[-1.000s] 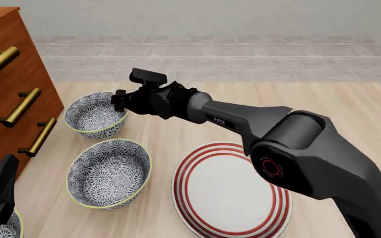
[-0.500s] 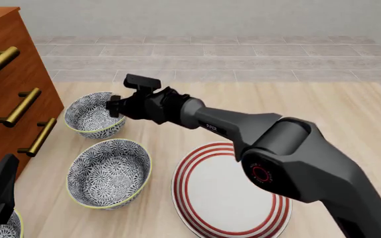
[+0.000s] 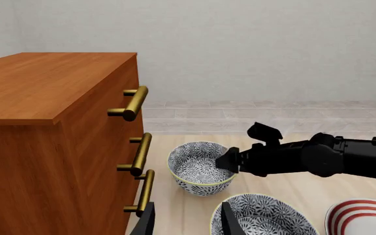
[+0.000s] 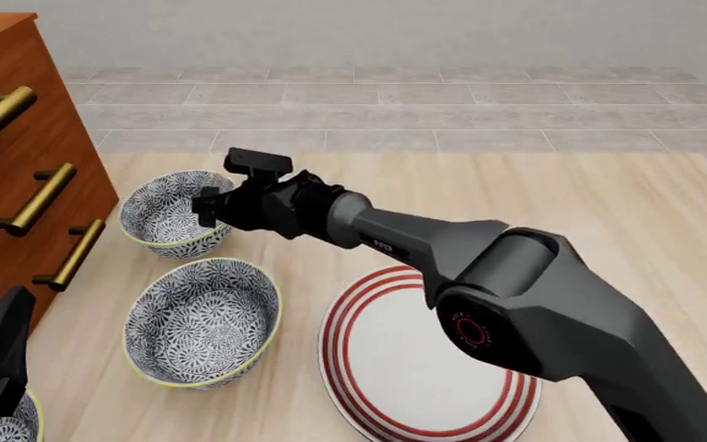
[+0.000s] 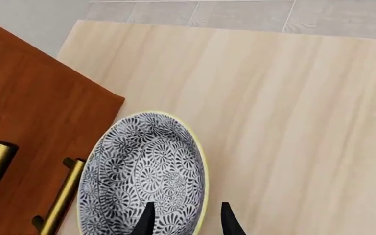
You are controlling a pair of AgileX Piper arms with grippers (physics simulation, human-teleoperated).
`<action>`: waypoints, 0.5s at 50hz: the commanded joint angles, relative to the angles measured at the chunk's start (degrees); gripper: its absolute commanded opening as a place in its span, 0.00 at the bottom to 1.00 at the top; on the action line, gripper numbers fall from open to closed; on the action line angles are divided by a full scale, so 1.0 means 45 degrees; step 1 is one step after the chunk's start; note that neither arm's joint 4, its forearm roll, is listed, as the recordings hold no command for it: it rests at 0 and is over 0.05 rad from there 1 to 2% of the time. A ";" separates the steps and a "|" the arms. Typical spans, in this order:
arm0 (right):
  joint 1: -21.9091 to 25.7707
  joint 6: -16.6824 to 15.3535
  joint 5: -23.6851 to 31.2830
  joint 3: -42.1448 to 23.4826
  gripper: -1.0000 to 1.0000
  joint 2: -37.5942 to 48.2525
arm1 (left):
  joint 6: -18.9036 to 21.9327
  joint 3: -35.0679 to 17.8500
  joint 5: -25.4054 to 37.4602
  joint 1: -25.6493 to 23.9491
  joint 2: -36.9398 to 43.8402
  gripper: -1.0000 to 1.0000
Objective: Pick up the bowl and put it in the front on the plate.
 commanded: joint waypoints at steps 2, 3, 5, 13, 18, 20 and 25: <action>0.0068 0.0036 0.0057 -0.0249 1.00 0.0285 | 0.0000 0.0000 0.0000 0.0000 0.0000 1.00; 0.0073 0.0045 0.0061 -0.0263 1.00 0.0301 | 0.0000 0.0000 0.0000 0.0000 0.0000 1.00; 0.0087 0.0054 0.0052 -0.0264 1.00 0.0317 | 0.0000 0.0000 0.0000 0.0000 0.0000 1.00; 0.0112 0.0059 0.0101 -0.0437 1.00 0.0501 | 0.0000 0.0000 0.0000 0.0000 0.0000 1.00; 0.0140 0.0079 0.0100 -0.0492 1.00 0.0561 | 0.0000 0.0000 0.0000 0.0000 0.0000 1.00; 0.0159 0.0115 0.0074 -0.0465 1.00 0.0548 | 0.0000 0.0000 0.0000 0.0000 0.0000 1.00; 0.0152 0.0130 0.0095 -0.0523 0.00 0.0526 | 0.0000 0.0000 0.0000 0.0000 0.0000 1.00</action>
